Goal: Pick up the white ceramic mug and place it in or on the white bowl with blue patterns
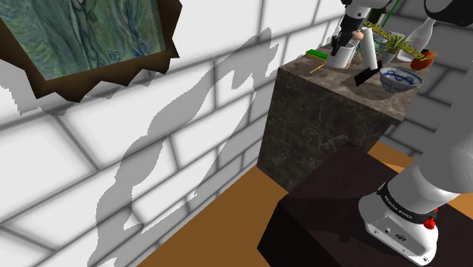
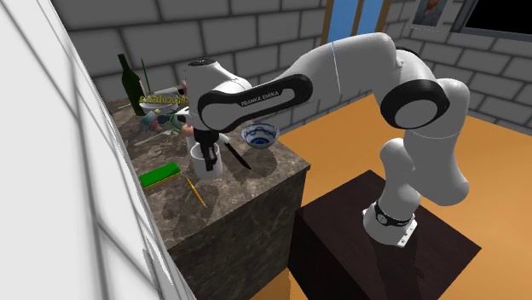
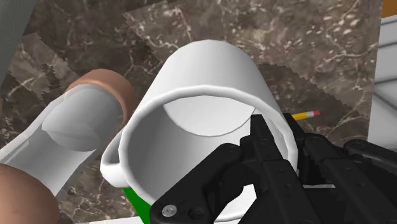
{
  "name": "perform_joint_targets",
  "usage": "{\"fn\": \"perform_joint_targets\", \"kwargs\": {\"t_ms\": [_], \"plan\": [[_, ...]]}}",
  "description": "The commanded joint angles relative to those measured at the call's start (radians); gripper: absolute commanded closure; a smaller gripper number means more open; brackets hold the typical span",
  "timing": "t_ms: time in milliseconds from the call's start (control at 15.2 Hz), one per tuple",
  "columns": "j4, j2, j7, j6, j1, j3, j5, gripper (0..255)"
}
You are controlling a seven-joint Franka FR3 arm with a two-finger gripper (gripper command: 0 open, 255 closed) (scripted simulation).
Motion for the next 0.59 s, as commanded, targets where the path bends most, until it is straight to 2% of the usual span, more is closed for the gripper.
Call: {"fn": "perform_joint_targets", "kwargs": {"t_ms": [0, 528], "plan": [[0.024, -0.004, 0.005, -0.027, -0.001, -0.002, -0.005, 255], [0.114, -0.018, 0.019, -0.127, -0.005, -0.009, -0.019, 255]]}}
